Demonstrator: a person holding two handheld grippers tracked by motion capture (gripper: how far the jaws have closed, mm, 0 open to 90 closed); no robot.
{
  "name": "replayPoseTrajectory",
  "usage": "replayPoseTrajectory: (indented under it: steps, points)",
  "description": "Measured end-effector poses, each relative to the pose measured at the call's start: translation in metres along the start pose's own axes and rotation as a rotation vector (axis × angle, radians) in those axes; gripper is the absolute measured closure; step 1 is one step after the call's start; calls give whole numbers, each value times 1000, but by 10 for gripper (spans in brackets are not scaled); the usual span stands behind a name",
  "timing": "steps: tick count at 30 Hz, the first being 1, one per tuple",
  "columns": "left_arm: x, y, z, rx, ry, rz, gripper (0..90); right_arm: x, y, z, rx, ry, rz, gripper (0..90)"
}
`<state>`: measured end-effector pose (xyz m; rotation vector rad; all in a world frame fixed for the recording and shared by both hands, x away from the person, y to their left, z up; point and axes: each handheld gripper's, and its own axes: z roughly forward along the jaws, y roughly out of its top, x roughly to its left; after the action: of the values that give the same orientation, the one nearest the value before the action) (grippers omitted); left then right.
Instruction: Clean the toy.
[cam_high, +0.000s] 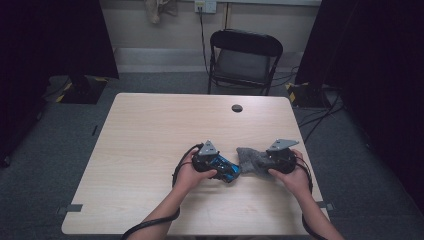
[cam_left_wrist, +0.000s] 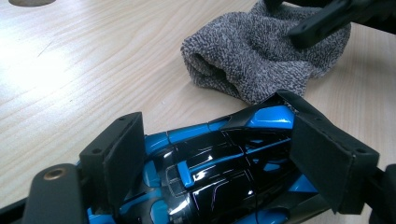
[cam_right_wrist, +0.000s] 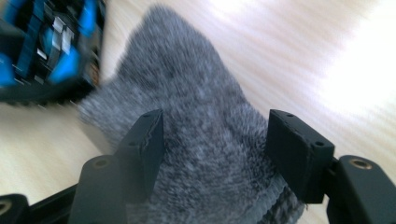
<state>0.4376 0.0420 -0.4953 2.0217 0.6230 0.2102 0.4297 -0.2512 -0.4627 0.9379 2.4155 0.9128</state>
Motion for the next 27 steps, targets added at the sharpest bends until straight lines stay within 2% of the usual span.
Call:
replayPoseTrajectory:
  steps: [4,6,9,11,13,15,16,18,19,23,25,27]
  points:
    - [1,2,0,11,-3,0,187,0,-9,12,16,12,47,362]
    - [2,4,-2,28,4,5,187,1,-11,15,21,-2,73,374]
    - [1,6,-8,29,5,15,179,2,-10,16,31,-30,125,466]
    - [1,6,-13,32,5,11,178,5,-8,16,41,-50,140,490]
    - [-1,5,-18,39,5,17,166,7,-6,16,24,-30,129,447]
    - [-2,4,-22,33,8,21,167,9,-5,14,-19,-25,124,326]
    - [-3,4,-23,36,10,24,167,10,-3,12,-48,-5,120,312]
    - [-3,3,-25,40,18,31,166,10,2,9,-72,-16,72,283]
    - [-3,2,-25,44,18,27,166,9,4,8,-83,-5,52,275]
    - [-2,-2,-22,50,15,22,159,5,8,12,-71,20,23,284]
    - [-1,-4,-20,51,19,38,152,5,8,18,-30,23,2,300]
    - [1,-5,-20,46,21,21,148,6,4,27,6,39,-3,320]
